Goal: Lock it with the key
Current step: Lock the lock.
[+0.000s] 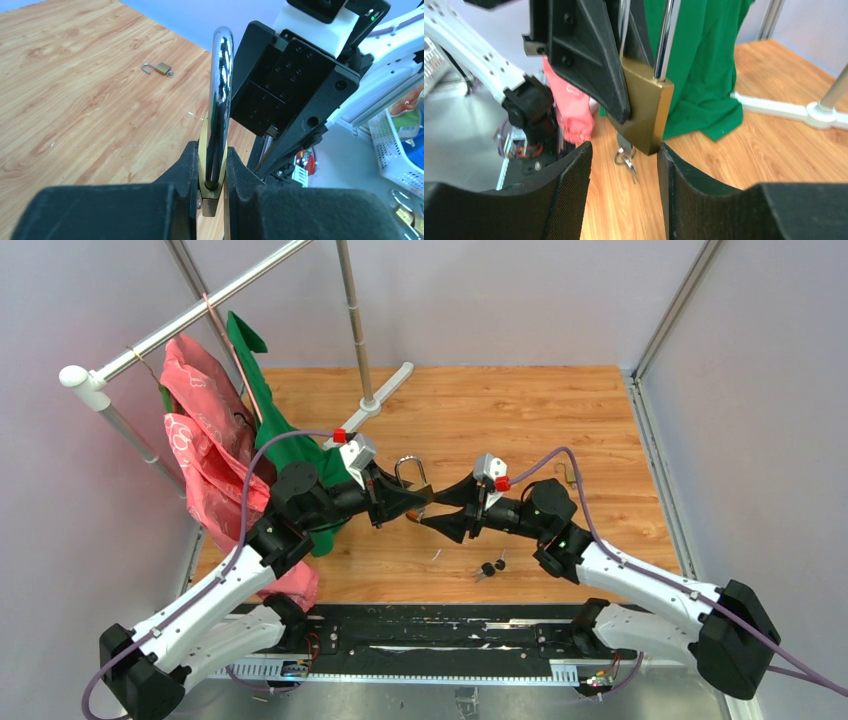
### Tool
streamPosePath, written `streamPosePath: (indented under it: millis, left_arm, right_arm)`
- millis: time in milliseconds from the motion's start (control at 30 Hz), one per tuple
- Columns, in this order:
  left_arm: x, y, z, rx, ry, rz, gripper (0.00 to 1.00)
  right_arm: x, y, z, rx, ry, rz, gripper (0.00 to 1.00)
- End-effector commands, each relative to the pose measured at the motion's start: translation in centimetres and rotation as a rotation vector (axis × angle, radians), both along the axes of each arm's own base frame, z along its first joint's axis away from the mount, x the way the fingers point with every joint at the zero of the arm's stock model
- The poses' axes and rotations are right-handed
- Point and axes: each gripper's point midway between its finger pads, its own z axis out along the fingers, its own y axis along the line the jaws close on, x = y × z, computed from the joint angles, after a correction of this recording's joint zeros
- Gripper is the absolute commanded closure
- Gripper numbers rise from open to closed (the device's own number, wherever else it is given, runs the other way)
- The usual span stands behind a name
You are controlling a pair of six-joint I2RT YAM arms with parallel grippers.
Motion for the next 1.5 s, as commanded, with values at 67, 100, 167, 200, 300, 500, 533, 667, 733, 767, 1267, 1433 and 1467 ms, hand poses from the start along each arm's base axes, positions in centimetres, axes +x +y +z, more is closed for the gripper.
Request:
streamPosePath:
  millis: [67,100,167,200,300,500,533,667,733,767,1267,1433,1467]
  left_arm:
    - [-0.3,0.3,6.0,-0.140,-0.099,0.005,1.00]
    - [-0.3,0.3,5.9,-0.139,-0.094,0.004,1.00]
    - [-0.3,0.2,6.0,-0.142,-0.094,0.001,1.00]
    - [-0.3,0.2,6.1,-0.143,-0.099,0.000,1.00]
    - [-0.6,0.2,6.2,-0.142,-0.110,-0.014,1.00]
    - [-0.7,0.2,6.2,-0.149,-0.104,-0.013,1.00]
    - [-0.7,0.2,6.2,-0.149,-0.104,-0.015,1.00]
    - [-0.7,0.2,6.3,-0.154,-0.102,-0.014,1.00]
    - [-0.6,0.2,6.4,-0.158,-0.105,-0.010,1.00]
    - [-0.6,0.3,6.6,-0.161,-0.112,-0.008,1.00]
    - [0.0,3.4,17.4,-0.291,-0.548,0.074,1.00]
    - [-0.2,3.2,16.3,-0.265,-0.527,0.055,1.00]
    - [-0.1,3.2,16.1,-0.261,-0.522,0.056,1.00]
  right_arm:
    - [-0.7,0.2,3.7,0.245,0.050,0.051,0.48]
    - [-0.5,0.4,3.5,0.237,0.065,0.048,0.49]
    - [-0.2,0.8,3.0,0.220,0.086,0.049,0.51]
    - [-0.2,1.0,3.0,0.218,0.086,0.055,0.53]
    - [-0.3,1.1,3.2,0.231,0.079,0.069,0.63]
    - [-0.3,1.5,3.0,0.216,0.075,0.086,0.94]
    - [-0.4,1.5,3.0,0.218,0.073,0.088,0.99]
    - [0.1,1.4,2.7,0.225,0.084,0.060,1.00]
    - [0.4,1.4,2.5,0.230,0.096,0.047,1.00]
    - [0.4,1.6,2.1,0.224,0.113,0.049,1.00]
    - [0.7,-1.2,-13.5,-0.066,0.275,-0.093,1.00]
    - [0.6,-1.5,-12.0,-0.078,0.216,-0.080,1.00]
    - [0.8,-1.4,-11.4,-0.087,0.203,-0.083,1.00]
